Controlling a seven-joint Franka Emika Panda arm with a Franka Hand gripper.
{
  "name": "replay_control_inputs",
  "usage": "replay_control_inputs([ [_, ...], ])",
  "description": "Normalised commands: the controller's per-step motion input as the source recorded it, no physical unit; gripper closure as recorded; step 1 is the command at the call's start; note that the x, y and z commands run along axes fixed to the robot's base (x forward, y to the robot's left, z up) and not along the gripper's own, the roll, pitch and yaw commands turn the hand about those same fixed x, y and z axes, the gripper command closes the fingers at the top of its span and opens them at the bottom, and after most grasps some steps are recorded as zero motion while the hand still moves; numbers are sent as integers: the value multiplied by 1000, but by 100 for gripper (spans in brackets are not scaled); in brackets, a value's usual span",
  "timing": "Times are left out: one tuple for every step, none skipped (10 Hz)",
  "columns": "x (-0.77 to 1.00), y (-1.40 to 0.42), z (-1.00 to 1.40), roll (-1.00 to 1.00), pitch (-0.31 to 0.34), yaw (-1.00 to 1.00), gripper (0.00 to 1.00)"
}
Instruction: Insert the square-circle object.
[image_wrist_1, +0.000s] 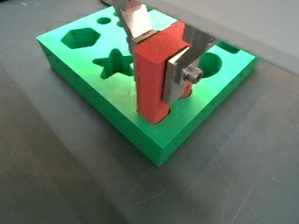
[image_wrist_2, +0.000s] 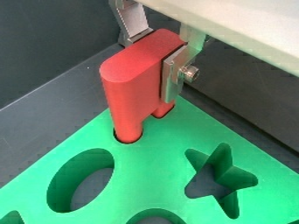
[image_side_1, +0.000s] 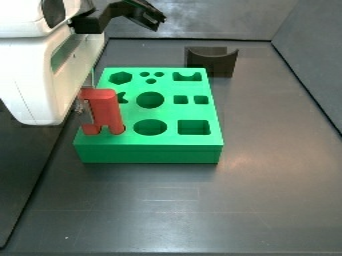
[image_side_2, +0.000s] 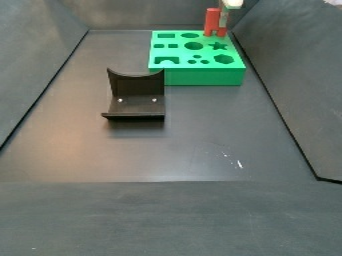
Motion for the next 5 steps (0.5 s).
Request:
replay_control_inputs([
  [0,-71,-111,150,0,0,100],
  [-57,-69,-137,13,0,0,100],
  [43,-37,-469,84,0,0,100],
  [106,-163,-586,367,0,131,100],
  [251,-254,-489,373,106,100,100],
])
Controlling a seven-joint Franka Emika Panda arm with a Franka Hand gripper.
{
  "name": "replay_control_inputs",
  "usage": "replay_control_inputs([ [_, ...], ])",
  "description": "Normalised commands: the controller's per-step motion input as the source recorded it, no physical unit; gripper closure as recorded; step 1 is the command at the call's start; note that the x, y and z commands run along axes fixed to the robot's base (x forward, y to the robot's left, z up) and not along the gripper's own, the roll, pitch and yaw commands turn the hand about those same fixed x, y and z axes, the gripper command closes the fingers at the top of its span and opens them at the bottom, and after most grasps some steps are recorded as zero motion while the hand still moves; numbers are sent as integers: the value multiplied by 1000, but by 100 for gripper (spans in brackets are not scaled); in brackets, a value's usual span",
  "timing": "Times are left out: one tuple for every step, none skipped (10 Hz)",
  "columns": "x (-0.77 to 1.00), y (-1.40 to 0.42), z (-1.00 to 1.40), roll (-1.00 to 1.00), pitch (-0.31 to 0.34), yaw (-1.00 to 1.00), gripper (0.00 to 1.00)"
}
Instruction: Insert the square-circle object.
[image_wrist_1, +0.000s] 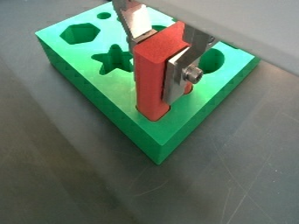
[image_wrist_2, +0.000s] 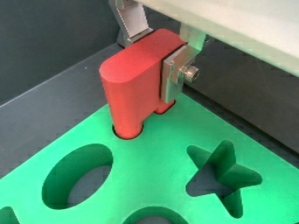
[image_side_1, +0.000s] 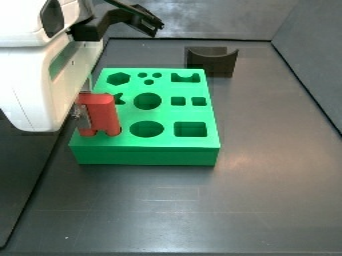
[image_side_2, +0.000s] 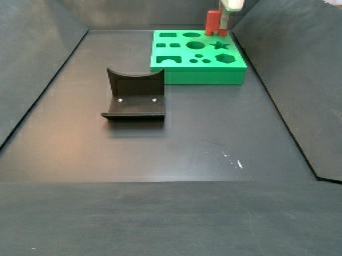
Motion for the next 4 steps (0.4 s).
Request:
replay_control_inputs([
  [203,-140,-517,263,116,86,100],
  [169,-89,-334,229,71,60,100],
  [0,0,-40,0,0,0,100],
  [0,0,0,0,0,0,100],
])
